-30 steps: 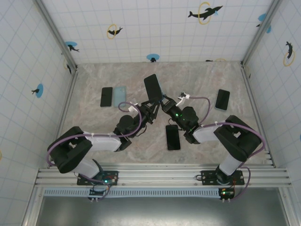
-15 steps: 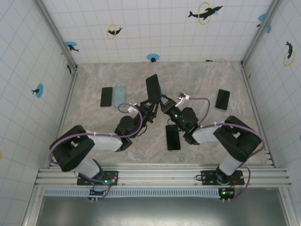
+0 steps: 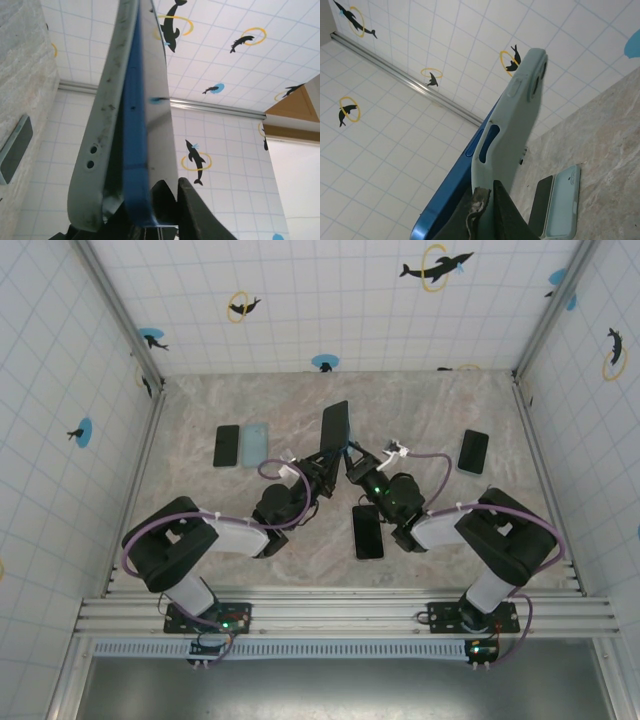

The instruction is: Take the phone out of the phone case

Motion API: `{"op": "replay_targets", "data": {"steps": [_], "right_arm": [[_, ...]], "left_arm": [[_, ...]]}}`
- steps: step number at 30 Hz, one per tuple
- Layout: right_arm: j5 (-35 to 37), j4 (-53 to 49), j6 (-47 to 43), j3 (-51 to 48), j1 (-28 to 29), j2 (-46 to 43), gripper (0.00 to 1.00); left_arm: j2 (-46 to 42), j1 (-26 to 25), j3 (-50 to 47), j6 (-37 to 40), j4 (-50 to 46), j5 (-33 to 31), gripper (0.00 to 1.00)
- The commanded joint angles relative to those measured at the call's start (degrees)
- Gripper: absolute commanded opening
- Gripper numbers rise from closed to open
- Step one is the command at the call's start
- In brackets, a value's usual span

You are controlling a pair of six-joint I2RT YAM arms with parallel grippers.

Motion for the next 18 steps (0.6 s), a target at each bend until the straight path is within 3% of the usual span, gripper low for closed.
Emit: {"op": "replay_targets", "data": {"steps": [1, 5, 11, 18], "right_arm": [[0.93, 7.58, -0.96, -0.75, 0.75, -2.66, 0.00], [1.31, 7.41, -1.02, -0.76, 0.79, -2.40, 0.00], [2.39, 6.60, -1.29, -0.98, 0.63, -2.22, 0.00], [8.02, -3.79, -1.89, 0.31, 0.10, -3.09, 0.00]], "left_arm": [[-0.45, 0.14, 1.49, 0.97, 2.89, -1.83, 0.15], [-0.27, 0.14, 1.83, 0.90, 3.26, -1.42, 0.07], [-0.56, 0.14, 2.02, 2.06, 2.33, -0.94, 0.01], [-1.69, 0.31, 3.29, 4.70, -1.01, 2.44, 0.00]]}}
